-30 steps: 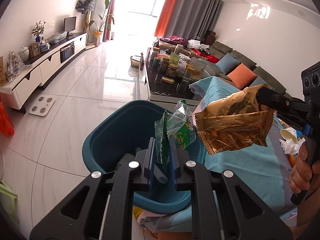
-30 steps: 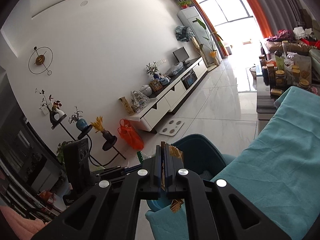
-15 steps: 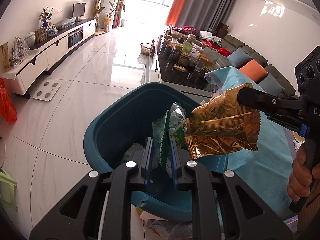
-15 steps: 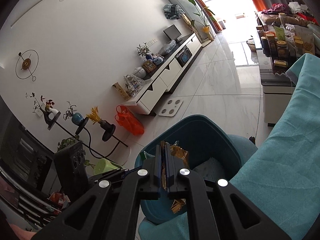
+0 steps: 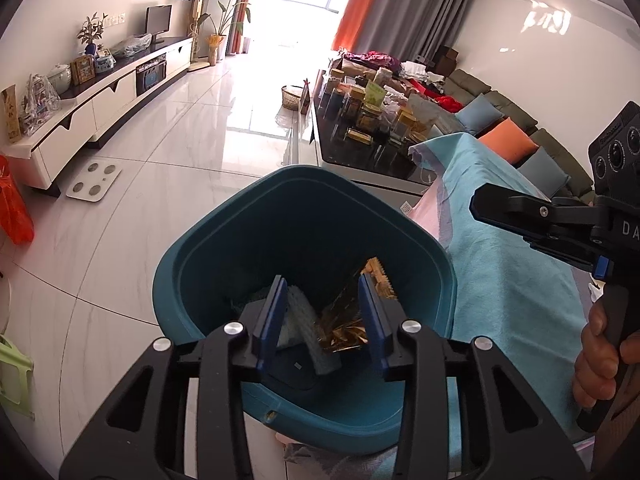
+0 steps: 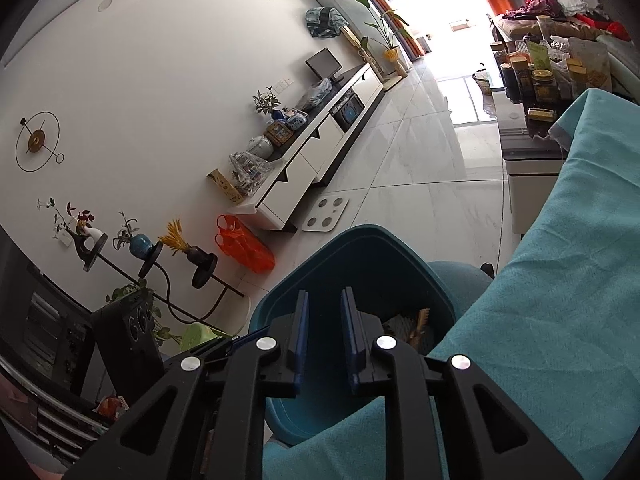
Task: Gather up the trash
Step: 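Open both tools over the teal bin to drop the wrappers, then return to the table and grasp another white foam net with the right tool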
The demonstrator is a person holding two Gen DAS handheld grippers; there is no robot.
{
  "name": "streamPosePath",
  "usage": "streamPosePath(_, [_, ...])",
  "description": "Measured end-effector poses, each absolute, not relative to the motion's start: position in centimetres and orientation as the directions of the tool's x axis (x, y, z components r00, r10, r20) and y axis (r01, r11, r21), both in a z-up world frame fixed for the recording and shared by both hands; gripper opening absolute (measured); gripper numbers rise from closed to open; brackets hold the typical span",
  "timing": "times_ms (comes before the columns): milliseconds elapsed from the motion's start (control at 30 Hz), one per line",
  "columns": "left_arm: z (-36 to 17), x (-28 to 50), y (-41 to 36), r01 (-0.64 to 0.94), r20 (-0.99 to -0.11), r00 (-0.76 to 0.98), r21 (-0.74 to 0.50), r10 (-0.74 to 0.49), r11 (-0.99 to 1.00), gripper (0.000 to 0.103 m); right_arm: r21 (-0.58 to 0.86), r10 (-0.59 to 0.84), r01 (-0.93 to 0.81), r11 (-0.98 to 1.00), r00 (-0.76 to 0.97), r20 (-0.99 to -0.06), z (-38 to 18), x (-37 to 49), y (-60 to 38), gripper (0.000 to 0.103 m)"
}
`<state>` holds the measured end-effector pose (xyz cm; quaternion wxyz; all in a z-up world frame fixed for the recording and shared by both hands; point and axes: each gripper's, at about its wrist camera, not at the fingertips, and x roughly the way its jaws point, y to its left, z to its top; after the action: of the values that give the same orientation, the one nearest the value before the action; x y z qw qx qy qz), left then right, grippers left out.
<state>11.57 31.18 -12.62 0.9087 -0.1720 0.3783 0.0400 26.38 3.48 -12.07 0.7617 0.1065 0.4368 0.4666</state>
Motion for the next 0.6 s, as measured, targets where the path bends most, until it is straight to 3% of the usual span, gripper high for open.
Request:
streamPosePath(133, [-11.4, 10.9, 30.4, -0.173, -0.671, 0.739, -0.278, -0.062, 0.945, 0.042, 0.552, 0.809, -0.64, 0.535, 0.201, -0.552, -11.2, 25.5, 2.3, 0.016])
streamPosePath(267, [-9.5, 10.2, 28.7, -0.111, -0.625, 0.775, -0.272, -0.088, 0.956, 0.051, 0.513, 0.811, -0.671, 0.536, 0.24, -0.534, -9.7, 23.9, 0.4, 0.023])
streamPosePath(400, [-7.7, 9.3, 26.0, -0.017, -0.574, 0.804, -0.279, -0.152, 0.96, 0.058, 0.447, 0.802, -0.702, 0.555, 0.308, -0.512, -7.9, 21.7, -2.8, 0.029])
streamPosePath(600, [-5.7, 9.3, 19.5, 0.176, -0.518, 0.802, -0.27, -0.297, 0.947, 0.061, 0.367, 0.762, -0.688, 0.626, 0.441, -0.474, -5.5, 18.8, -9.4, 0.034])
